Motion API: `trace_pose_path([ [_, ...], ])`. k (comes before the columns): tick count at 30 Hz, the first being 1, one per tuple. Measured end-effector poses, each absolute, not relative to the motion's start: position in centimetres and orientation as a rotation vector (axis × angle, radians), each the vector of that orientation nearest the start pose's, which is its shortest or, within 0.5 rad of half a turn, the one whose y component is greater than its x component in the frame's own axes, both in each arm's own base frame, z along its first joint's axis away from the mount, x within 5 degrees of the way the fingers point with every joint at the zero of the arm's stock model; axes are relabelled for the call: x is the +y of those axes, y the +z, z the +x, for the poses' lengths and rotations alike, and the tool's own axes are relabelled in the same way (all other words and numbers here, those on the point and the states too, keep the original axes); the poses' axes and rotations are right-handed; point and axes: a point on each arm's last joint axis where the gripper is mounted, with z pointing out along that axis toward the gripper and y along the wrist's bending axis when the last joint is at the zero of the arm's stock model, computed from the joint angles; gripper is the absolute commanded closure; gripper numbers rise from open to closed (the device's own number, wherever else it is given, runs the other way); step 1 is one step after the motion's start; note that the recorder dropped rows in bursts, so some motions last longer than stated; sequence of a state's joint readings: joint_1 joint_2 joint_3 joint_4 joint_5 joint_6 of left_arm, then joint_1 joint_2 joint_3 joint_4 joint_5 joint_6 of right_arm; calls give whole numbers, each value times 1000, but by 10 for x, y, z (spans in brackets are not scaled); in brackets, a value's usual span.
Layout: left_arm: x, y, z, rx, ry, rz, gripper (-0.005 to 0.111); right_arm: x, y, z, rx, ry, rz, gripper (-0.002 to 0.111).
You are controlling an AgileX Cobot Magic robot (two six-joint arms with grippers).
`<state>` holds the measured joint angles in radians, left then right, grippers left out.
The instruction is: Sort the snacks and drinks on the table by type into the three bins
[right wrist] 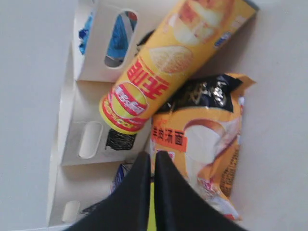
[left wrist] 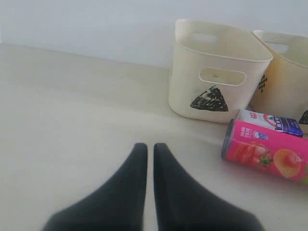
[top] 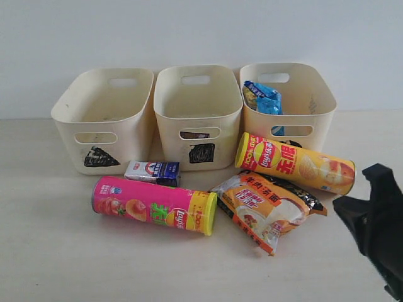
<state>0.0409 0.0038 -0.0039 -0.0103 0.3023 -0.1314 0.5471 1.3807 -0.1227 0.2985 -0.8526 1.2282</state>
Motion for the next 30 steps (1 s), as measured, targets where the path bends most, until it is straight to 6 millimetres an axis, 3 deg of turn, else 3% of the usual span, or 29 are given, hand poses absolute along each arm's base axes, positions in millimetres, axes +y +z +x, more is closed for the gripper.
trace_pose_path([
  [4,2,187,54,1779,-75,-160,102,85,141,172,1837,1108,1072,105],
  [5,2,187,54,1779,-75,-160,102,85,139,172,1844,1108,1085,99],
  [8,2,187,54,1779,-75,-160,102,88,129,172,1885,1112,1124,60],
  [10,2,187,54,1779,-75,-160,102,91,125,174,1915,1121,1126,45],
  [15,2,187,54,1779,-75,-160,102,103,121,189,1948,1120,1154,31],
  [23,2,187,54,1779,-75,-160,102,122,100,217,2048,1052,1221,30],
  [30,2,187,54,1779,-75,-160,102,127,92,242,1971,1083,1219,30],
])
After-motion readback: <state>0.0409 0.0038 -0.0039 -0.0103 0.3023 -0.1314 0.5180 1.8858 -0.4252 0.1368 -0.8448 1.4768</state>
